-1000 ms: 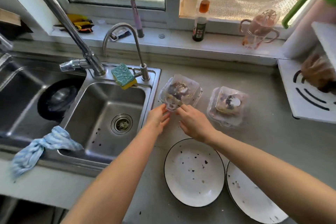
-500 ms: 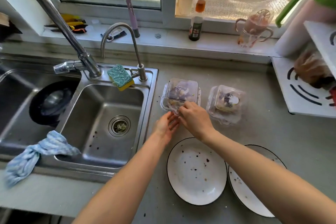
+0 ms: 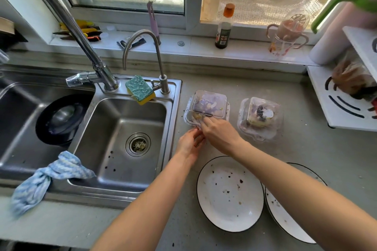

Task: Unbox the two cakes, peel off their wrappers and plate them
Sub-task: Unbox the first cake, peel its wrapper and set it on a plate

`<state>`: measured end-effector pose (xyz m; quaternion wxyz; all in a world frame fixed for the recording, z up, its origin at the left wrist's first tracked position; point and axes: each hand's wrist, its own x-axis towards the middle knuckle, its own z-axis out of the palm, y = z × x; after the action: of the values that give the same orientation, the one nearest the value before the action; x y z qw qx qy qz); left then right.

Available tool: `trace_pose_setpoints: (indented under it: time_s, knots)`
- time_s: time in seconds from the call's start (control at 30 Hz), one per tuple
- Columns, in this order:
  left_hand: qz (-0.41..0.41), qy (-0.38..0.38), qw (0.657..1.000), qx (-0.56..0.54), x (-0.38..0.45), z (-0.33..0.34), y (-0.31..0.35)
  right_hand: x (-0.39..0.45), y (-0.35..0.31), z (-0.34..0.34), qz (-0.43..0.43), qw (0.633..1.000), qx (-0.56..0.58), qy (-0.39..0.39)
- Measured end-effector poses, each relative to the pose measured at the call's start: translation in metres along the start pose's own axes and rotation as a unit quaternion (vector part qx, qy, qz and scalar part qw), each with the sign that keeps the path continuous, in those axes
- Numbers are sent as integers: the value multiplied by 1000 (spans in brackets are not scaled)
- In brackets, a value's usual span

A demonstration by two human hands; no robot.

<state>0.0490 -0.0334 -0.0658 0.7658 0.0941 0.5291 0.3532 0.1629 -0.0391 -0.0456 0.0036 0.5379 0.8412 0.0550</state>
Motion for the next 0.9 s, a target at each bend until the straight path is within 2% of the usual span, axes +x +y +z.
trace_pose_setpoints:
  time_s: [0.1,0.43,0.73,0.83,0.9]
  knots:
    - [1,-8,1000,-10,-1,0,-1,3,-1,-2,-35,999,-37,11]
    - [5,14,998,-58,8,-1,-5,12,-13,-5,59,996,62,30]
    - [80,83,993,-10,9,9,0,14,-13,-5,73,991,93,56]
    - [85,98,990,60,17,3,-5,10,-8,-4,72,991,106,49]
    - [73,117,983,121,24,-4,-8,10,-6,-11,62,991,90,80]
